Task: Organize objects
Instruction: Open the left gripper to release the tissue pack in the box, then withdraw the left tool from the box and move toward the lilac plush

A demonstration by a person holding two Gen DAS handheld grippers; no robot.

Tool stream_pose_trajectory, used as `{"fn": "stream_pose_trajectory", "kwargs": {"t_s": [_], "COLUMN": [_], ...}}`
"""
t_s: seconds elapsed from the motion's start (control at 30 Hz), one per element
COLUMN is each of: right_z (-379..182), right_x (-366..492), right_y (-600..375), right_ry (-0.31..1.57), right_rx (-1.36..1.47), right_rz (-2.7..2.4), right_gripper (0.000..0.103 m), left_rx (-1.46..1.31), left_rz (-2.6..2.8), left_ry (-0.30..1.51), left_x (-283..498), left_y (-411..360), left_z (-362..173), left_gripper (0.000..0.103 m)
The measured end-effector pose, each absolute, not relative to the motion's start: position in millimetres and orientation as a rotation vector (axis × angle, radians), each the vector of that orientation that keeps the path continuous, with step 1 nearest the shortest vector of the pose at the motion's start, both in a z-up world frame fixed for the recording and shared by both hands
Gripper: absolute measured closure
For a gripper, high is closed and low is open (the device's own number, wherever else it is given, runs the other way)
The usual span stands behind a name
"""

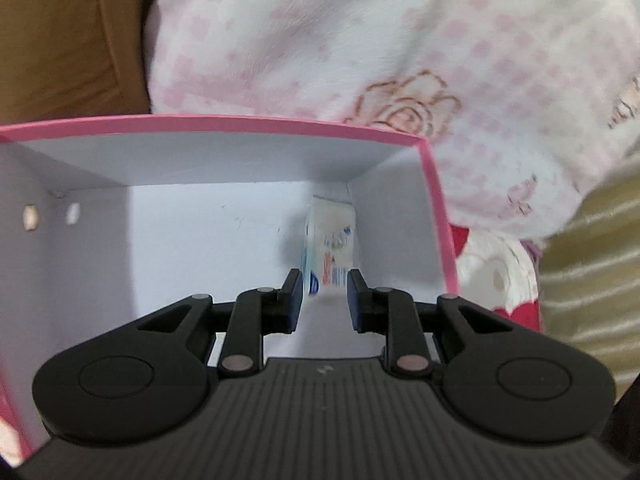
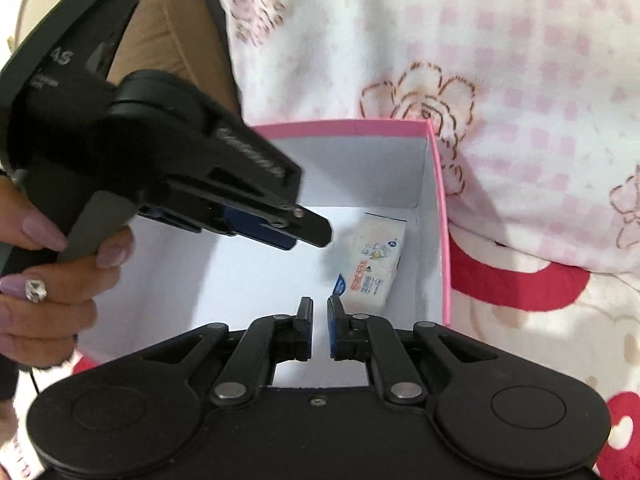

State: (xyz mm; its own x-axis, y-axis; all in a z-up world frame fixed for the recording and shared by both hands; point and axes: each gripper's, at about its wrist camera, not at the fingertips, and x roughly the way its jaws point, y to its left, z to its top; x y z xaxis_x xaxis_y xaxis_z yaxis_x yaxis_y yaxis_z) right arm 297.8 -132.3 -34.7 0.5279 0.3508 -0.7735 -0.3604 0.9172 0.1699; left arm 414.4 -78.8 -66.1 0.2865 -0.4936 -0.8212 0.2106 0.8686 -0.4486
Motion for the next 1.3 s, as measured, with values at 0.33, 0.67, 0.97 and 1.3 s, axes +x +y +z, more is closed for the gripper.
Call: {"fn": "stream_pose_trajectory", "kwargs": {"t_s": [0.33,0.67,0.97,1.3], "right_z": [-1,18,42,59], "right_x": [234,205,173,135], "right_y": [-153,-160,-160,-165], "right_ry": [0.886,0.849,0.829,0.833], "right_rx": [-0.071,-0.065,-0.099,-0.095], "right_rz": [0.465,0.469,0.468,0.500], "right_gripper": [0.069,0.024,0.014,0.007], "left_rx": [-0.101,-0.084,-0.018,0.004], "left_rz": [-0.418,-0.464,-0.471,-0.535], "left_ry": [1.110,1.122,1.086,1.061], "left_x": [311,253,211,162], "left_y": [-57,-30,-18,-5], "left_z": [-2,31,53,66], "left_gripper": [0.056,0.046,0.031,0.005]}}
